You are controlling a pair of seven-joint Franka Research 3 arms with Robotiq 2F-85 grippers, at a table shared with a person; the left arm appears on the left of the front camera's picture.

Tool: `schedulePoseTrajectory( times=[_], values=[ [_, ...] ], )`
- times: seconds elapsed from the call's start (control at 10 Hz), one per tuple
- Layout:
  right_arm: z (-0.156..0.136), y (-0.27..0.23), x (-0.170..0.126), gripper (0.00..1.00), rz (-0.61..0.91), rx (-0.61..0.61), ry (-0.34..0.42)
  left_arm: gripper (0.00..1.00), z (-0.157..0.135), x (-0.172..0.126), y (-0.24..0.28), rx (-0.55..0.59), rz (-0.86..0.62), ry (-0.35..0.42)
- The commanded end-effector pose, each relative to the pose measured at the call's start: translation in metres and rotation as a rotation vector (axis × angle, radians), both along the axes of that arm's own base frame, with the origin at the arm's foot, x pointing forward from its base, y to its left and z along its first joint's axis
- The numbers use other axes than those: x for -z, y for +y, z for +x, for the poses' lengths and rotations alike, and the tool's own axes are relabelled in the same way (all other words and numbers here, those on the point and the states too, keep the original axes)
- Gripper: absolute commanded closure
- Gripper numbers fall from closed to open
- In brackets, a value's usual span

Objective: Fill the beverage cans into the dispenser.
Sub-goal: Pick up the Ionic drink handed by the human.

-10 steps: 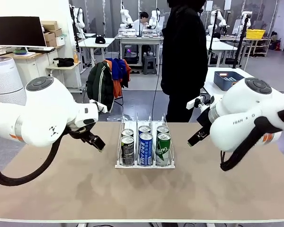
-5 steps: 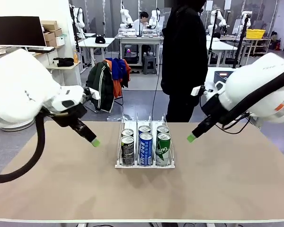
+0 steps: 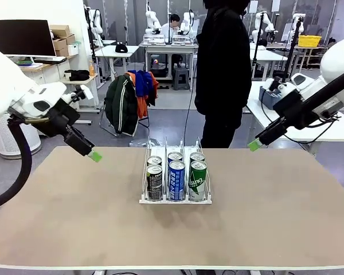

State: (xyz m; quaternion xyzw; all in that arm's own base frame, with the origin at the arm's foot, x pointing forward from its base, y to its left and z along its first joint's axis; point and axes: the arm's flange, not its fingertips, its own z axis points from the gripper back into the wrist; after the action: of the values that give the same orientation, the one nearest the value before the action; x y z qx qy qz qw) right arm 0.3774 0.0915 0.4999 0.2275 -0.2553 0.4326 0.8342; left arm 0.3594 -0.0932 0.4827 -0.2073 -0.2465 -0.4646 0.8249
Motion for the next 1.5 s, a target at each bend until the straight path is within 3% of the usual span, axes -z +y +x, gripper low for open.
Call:
schedulePoseTrajectory(
  times=[0.0, 0.3, 0.5, 0.6, 0.9, 1.1, 1.4],
  values=[
    [0.000, 0.010, 0.005, 0.00, -0.017, -0.031, 0.009, 0.00, -0.002, 0.004, -0.007, 0.022, 0.005, 0.014],
    [-0.001, 0.003, 0.000, 0.00, -0.018, -0.001, -0.001, 0.00, -0.002, 0.004, -0.007, 0.022, 0.005, 0.014],
    [0.010, -0.020, -0.055, 0.00, 0.229, 0.085, -0.079, 0.00, -0.002, 0.004, -0.007, 0.022, 0.005, 0.014],
    [0.018, -0.028, -0.080, 0.00, 0.246, 0.098, -0.144, 0.00, -0.002, 0.004, -0.007, 0.022, 0.005, 0.014],
    [0.027, -0.039, -0.145, 0.00, 0.217, 0.116, -0.188, 0.00, -0.003, 0.002, -0.009, 0.006, 0.031, 0.011],
    [0.029, -0.041, -0.167, 0.00, 0.158, 0.154, -0.164, 0.00, -0.003, -0.078, 0.015, -0.033, 0.005, -0.058],
    [0.028, -0.043, -0.183, 0.00, 0.079, 0.225, -0.168, 0.00, -0.014, -0.147, 0.029, -0.064, 0.042, -0.115]
  ],
)
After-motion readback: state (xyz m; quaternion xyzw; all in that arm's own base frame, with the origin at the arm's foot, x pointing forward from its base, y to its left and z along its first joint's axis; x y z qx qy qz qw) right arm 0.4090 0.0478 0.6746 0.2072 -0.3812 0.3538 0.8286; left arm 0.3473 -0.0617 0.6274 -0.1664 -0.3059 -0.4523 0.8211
